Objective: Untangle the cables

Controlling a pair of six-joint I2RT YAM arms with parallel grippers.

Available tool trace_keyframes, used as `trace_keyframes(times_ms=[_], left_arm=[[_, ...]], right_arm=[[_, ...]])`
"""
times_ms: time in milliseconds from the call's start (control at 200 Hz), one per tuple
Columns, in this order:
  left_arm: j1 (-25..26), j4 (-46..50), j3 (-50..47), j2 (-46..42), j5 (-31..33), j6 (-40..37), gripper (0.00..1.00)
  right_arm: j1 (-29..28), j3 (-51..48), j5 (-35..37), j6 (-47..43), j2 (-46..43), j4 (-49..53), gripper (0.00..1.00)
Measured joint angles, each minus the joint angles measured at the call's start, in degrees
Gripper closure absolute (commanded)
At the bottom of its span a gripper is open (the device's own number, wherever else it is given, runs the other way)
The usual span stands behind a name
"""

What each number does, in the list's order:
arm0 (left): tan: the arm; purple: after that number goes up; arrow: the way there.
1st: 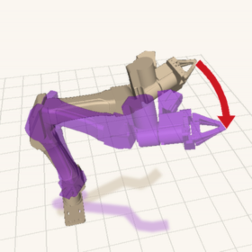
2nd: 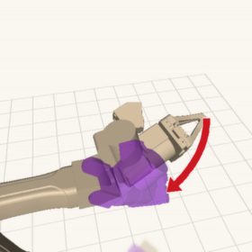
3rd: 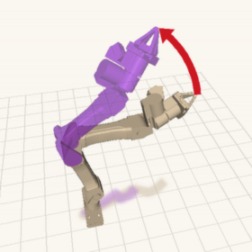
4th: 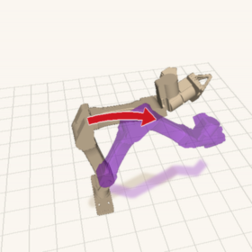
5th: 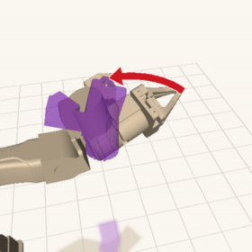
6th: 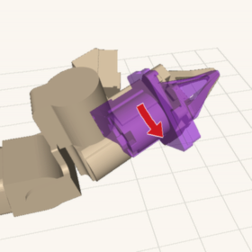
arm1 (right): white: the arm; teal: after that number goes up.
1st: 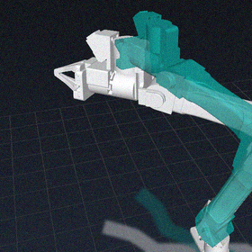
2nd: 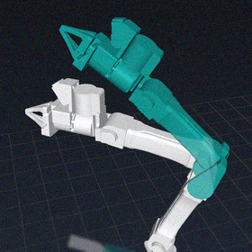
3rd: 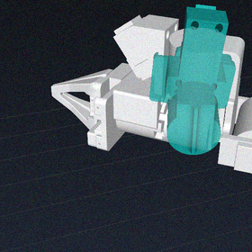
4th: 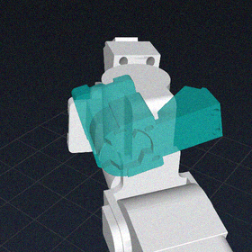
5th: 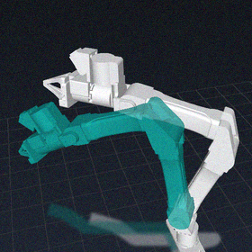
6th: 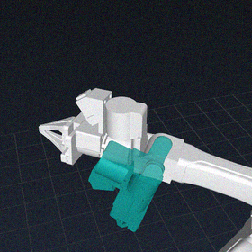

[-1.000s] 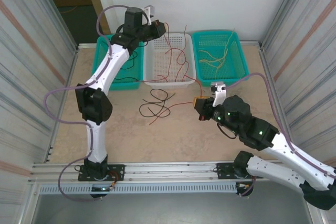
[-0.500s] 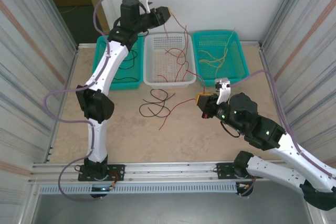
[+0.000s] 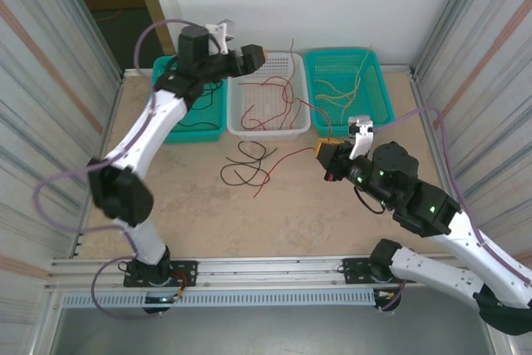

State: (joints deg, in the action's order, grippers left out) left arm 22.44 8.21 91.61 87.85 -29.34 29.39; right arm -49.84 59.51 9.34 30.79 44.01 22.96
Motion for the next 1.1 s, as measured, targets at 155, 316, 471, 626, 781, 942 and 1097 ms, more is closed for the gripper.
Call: trace_keyframes(times_ms=[155,316,471,626,781,942,1097], left_arm=[[3.3,-3.8,-14.0,-15.6,-3.8,-3.8,0.2],[7.0,-2.9,-27.5,-24.8,-4.2,-6.4,0.27],[7.1,0.0,-36.7,-30.3,-3.3,-6.5,0.29],[7.1,2.9,-37.5,-33.2,-1.2,-7.9,0.32],[7.1,5.5,-36.7,-33.3,0.1,-10.0,0.33],[7.1,7.0,-36.5,-33.1,0.7,-11.2,0.35],[7.1,7.1,-36.5,-33.1,0.6,-11.5,0.35]], right_arm=[[0.9,3.9,-4.6,0.0,5.6,-1.1,1.0],[1.8,6.4,-9.6,0.2,10.2,-2.6,1.0],[4.4,6.9,-15.7,1.9,13.0,-6.0,1.0],[6.5,7.8,-21.4,4.7,16.4,-9.6,1.0],[6.9,9.1,-24.7,6.3,18.8,-11.3,1.0],[7.0,9.5,-26.6,7.0,19.2,-12.5,1.0],[8.1,10.3,-29.0,8.2,20.1,-13.3,1.0]])
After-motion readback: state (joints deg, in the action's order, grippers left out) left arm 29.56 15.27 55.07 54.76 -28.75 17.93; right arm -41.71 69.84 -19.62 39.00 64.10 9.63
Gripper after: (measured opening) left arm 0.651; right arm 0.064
